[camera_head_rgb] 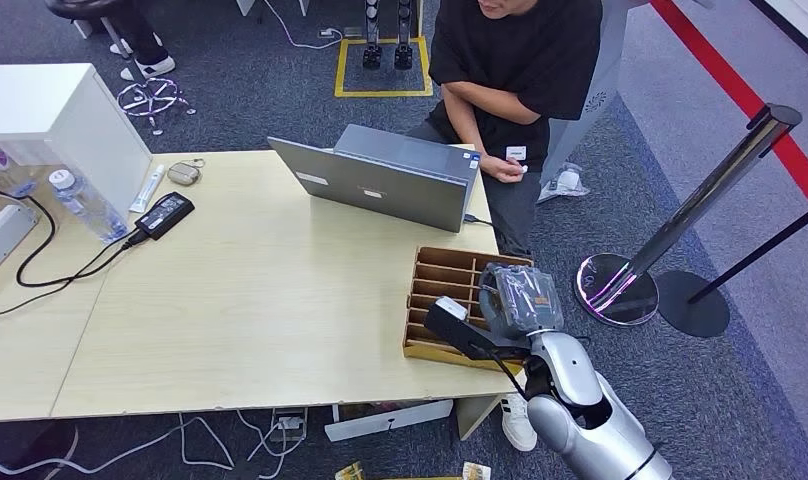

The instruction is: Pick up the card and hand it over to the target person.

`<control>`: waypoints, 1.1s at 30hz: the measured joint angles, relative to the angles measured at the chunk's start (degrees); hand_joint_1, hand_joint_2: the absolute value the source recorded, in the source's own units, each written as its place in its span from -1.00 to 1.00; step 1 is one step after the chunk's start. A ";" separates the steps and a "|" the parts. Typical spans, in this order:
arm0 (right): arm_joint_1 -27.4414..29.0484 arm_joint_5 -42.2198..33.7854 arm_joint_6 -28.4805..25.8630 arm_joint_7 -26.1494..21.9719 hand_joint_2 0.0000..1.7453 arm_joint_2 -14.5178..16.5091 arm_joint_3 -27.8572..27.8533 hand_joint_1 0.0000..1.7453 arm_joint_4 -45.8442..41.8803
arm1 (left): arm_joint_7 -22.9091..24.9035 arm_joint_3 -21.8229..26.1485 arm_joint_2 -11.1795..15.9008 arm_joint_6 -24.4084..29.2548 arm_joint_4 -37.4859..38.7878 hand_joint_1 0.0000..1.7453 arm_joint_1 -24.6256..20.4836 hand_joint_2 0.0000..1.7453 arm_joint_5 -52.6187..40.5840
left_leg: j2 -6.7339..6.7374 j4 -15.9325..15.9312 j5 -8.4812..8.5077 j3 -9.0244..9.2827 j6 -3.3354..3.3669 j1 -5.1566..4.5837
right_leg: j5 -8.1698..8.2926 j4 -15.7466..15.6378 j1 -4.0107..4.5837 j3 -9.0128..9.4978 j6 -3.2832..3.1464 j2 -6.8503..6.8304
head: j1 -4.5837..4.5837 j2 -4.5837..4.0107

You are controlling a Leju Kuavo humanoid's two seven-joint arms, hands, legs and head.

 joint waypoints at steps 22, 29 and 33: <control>-15.79 -5.60 2.91 -0.28 1.00 -2.82 -0.17 0.70 8.15 | -0.49 -1.41 -0.56 -0.75 0.16 -1.00 -0.06 -1.00 -1.12 | 0.19 -0.03 0.05 0.05 0.00 -0.02 | 0.12 -0.03 -0.02 -0.01 0.03 0.18 | 0.00 0.00; -23.31 -6.49 4.46 -0.84 1.00 -2.52 2.13 0.74 16.09 | -0.29 -1.94 -0.52 -0.84 0.15 -1.00 -0.09 -1.00 -1.57 | 0.23 -0.08 0.06 0.11 -0.01 0.00 | 0.14 -0.07 -0.01 0.05 0.03 0.22 | 0.00 0.00; -24.28 -6.72 4.54 -0.91 1.00 -2.51 2.33 0.76 17.44 | -0.25 -2.01 -0.51 -0.83 0.12 -1.00 -0.11 -1.00 -1.63 | 0.17 -0.08 0.07 0.11 -0.01 0.01 | 0.13 -0.08 0.01 0.08 0.02 0.16 | 0.00 0.00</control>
